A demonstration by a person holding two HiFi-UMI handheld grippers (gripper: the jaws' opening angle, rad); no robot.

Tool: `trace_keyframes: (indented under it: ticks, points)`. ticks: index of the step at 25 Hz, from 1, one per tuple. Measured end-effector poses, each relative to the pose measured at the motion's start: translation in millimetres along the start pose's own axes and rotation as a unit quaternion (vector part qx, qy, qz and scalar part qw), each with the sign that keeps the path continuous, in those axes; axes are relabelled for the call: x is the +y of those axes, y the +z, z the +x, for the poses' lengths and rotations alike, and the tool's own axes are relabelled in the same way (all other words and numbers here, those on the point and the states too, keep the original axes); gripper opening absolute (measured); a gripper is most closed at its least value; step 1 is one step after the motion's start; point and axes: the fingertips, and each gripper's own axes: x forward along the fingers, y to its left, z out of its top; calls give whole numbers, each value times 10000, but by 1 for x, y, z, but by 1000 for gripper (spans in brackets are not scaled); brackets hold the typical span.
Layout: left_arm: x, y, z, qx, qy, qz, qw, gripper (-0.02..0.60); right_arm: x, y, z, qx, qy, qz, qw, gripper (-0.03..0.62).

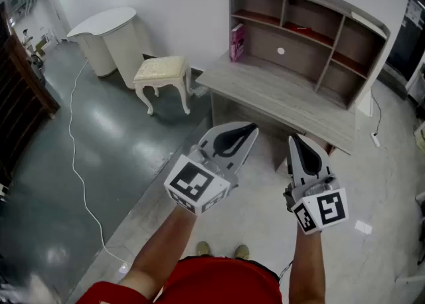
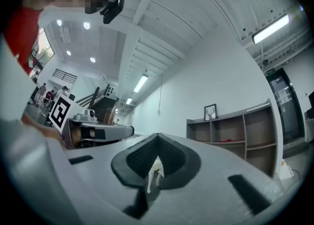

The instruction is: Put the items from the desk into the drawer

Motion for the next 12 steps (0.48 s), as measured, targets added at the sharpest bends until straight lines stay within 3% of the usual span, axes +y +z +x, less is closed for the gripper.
trace_keyframes:
  ticks: [12]
  points:
    - [-21,-9,29,-64,-4,23,10000,9,-33,-4,-21,19,-56,199,9998,3]
